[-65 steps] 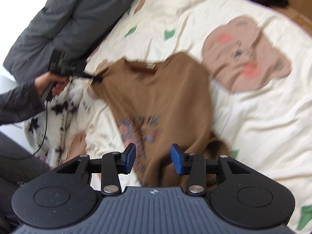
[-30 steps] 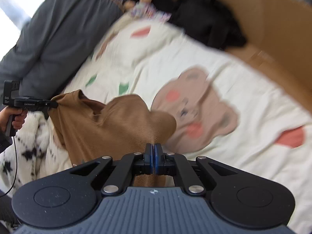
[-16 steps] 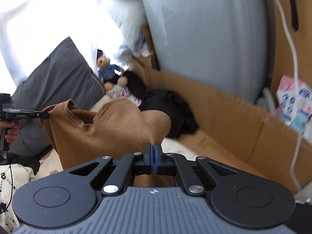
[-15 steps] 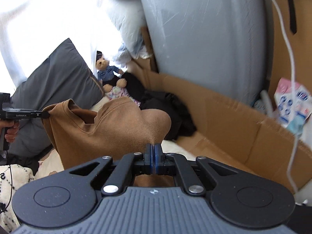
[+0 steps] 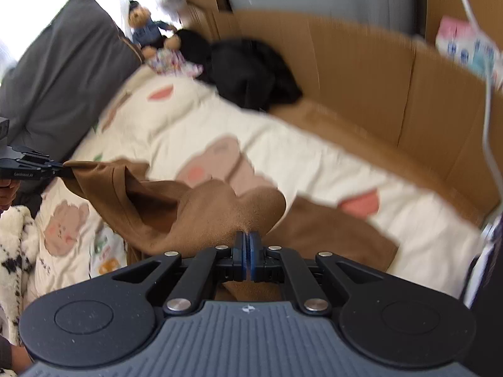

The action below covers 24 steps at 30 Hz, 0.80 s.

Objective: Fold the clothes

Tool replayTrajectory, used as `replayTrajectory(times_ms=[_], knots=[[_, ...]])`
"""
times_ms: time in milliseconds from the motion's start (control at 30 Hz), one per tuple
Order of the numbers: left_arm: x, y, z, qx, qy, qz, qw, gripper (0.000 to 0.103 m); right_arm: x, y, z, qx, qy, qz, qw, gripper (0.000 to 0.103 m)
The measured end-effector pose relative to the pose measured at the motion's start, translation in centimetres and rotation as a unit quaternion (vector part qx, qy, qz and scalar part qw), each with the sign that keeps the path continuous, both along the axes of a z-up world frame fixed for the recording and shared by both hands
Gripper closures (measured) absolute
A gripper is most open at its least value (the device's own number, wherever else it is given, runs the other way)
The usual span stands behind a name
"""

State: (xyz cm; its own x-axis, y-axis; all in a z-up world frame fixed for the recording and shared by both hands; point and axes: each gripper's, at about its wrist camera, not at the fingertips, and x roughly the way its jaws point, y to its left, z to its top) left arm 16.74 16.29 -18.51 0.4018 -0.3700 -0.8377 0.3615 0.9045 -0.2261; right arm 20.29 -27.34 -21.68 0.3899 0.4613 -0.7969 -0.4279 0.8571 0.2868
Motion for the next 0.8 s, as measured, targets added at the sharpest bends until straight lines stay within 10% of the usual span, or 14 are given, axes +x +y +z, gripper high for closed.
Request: replayTrajectory(times_ms=[567,800], knots=[[-4.0,3.2,-7.7,0.0,0.096,0.027,0.995,0.096,-6.9,4.8,-8.6,-0.022,0.085,0.105,0.991,0.097],[-4.3,4.5,-5.0,-0.019,0.067,0.034,0.997,0.09,-7.8,4.9,-6.6,0.01,0.089,0.143,0.986,0.068]])
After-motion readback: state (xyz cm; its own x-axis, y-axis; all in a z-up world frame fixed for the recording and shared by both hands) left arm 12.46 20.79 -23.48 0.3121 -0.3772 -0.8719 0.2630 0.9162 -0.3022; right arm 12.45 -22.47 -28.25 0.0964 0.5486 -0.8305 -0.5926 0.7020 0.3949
